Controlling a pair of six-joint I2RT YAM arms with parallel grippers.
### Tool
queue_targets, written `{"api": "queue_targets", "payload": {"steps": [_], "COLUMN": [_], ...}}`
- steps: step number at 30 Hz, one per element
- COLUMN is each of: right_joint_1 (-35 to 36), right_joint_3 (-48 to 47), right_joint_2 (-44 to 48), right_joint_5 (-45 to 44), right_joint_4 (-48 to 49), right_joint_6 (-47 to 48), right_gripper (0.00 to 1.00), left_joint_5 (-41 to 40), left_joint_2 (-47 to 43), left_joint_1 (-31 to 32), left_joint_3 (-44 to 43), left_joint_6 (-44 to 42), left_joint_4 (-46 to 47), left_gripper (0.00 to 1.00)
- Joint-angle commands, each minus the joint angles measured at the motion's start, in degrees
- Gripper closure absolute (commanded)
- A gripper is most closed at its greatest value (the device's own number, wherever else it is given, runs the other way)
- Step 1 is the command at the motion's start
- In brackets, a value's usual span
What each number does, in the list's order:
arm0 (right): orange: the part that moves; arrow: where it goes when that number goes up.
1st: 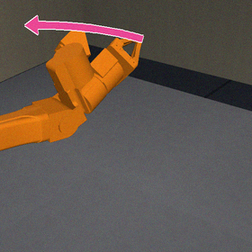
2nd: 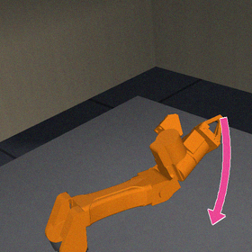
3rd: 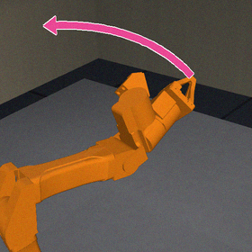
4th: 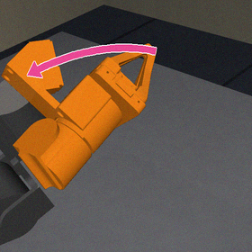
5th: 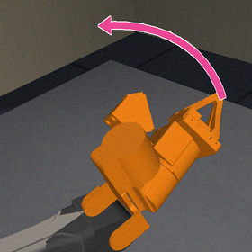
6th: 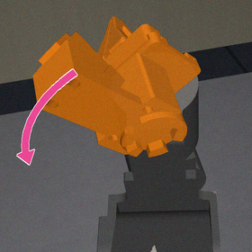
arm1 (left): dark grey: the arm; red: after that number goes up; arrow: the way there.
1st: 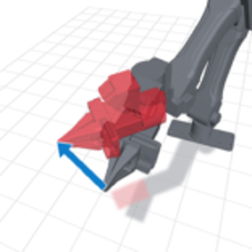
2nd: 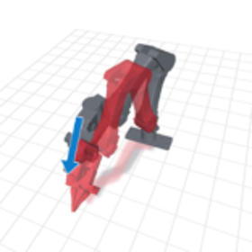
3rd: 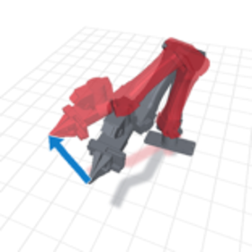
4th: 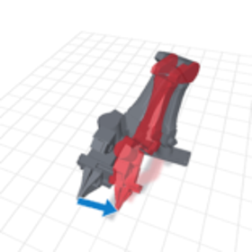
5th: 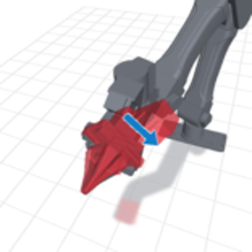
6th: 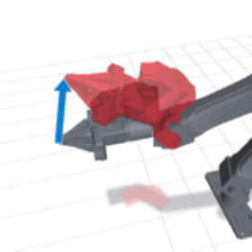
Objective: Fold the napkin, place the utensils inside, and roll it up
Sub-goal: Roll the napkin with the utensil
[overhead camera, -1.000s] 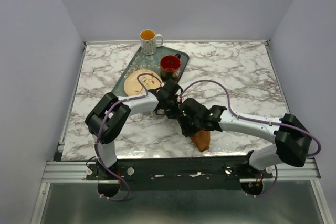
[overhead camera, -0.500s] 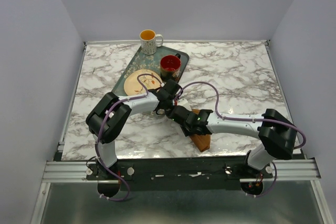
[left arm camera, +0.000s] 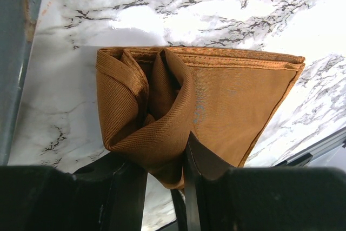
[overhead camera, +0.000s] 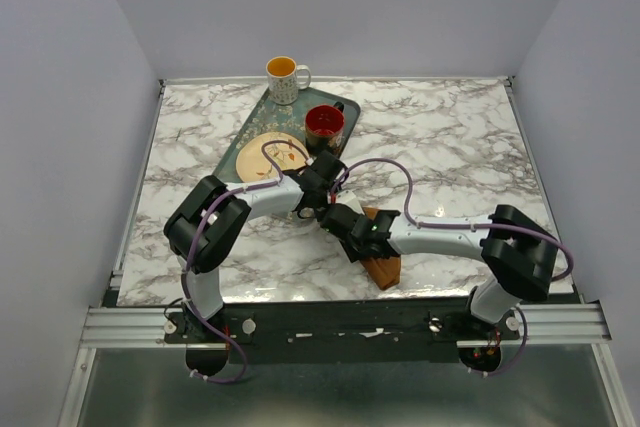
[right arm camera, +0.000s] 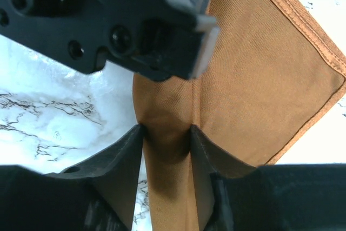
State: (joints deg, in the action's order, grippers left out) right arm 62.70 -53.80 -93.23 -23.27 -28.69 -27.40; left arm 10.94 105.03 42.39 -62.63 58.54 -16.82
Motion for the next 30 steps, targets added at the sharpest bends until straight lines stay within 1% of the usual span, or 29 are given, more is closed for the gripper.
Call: {"api": "queue_targets", "payload": {"steps": [1,2,3,5,6,7,9,10,11,13,14,16,17,19,20,22,23,24,26,28,30], "right_joint_1": [0.6,0.5,0.5,-0.3,-0.6,-1.0,-3.2,-4.2,-6.4,-8.6,-10.6,-12.5,-14.5,-17.2,-19.3,-21.5,-23.4,-24.5,-27.4,-29.2,-31.1], "right_joint_3": [1.5,1.9,2.5,4.3,4.8,5.3,7.5,8.4,9.8,14.1,15.2,17.7,18.2,20.0,20.7,21.8,21.9,22.0,22.3,22.7,22.5], "right_joint_2": [-1.7,-1.5,-0.3,1.1,1.7,2.8,3.8,5.1,5.7,7.3,8.8,9.9,10.5,11.0,11.1,11.1,10.7,9.6,8.1,6.0,4.6], "right_joint_5": [0.3,0.6,0.8,2.6,3.4,5.3,8.5,12.9,15.2,19.6,23.0,26.8,30.3,34.6,38.9,42.9,47.2,49.0,54.1,57.0,60.9], "right_joint_4": [1.6,2.3,2.8,5.1,5.7,6.3,9.0,10.5,13.9,17.5,20.1,22.0,23.5,25.1,26.9,28.2,29.8,30.3,31.1,31.9,32.7], "right_joint_6": [-0.8,-0.9,-1.0,-0.8,-0.8,-0.6,-0.4,-0.5,-0.6,-0.7,-1.0,-0.8,-0.6,-0.5,-0.2,0.2,0.8,1.0,2.0,2.1,2.5], "right_gripper": [0.63,0.69,0.78,0.85,0.9,0.92,0.96,0.97,0.98,0.99,0.99,0.99,0.99,0.99,0.99,0.99,0.99,0.98,0.98,0.97,0.95], "left_joint_5": [0.4,0.4,0.4,0.0,-0.3,-0.6,-0.7,-0.7,-0.8,-1.4,-2.1,-3.0,-4.1,-4.8,-5.1,-5.6,-5.7,-5.2,-3.7,-0.8,0.5], "left_joint_2": [1.0,0.9,0.3,-0.4,-1.2,-1.5,-2.1,-2.2,-2.4,-3.6,-4.1,-6.1,-7.0,-9.3,-10.0,-11.7,-12.0,-12.5,-12.7,-12.2,-11.4], "left_joint_1": [-0.1,-0.2,-0.3,-0.6,-0.7,-0.8,-1.3,-1.4,-1.5,-1.8,-1.9,-2.0,-2.1,-2.2,-2.3,-2.2,-2.3,-2.3,-2.3,-2.2,-1.9], "left_joint_3": [-0.7,-0.7,-0.3,-0.1,0.1,0.1,-0.6,-0.6,-0.7,-0.8,-0.9,-0.8,-0.8,-0.7,-0.8,-0.6,-0.5,0.0,0.4,1.1,2.1], "left_joint_6": [0.3,0.0,-0.4,-1.8,-2.5,-3.6,-4.7,-5.1,-6.0,-6.9,-7.9,-9.3,-10.0,-12.0,-12.6,-13.9,-14.0,-14.0,-13.6,-12.3,-11.4], "left_joint_4": [-0.2,0.0,0.3,0.9,1.0,1.1,0.7,0.2,0.1,-0.8,-1.1,-1.8,-2.2,-3.1,-3.6,-4.4,-4.6,-4.6,-3.8,-2.8,-1.9], "left_gripper": [0.62,0.61,0.6,0.55,0.53,0.48,0.46,0.41,0.39,0.34,0.33,0.3,0.28,0.23,0.22,0.21,0.21,0.21,0.21,0.22,0.23]}}
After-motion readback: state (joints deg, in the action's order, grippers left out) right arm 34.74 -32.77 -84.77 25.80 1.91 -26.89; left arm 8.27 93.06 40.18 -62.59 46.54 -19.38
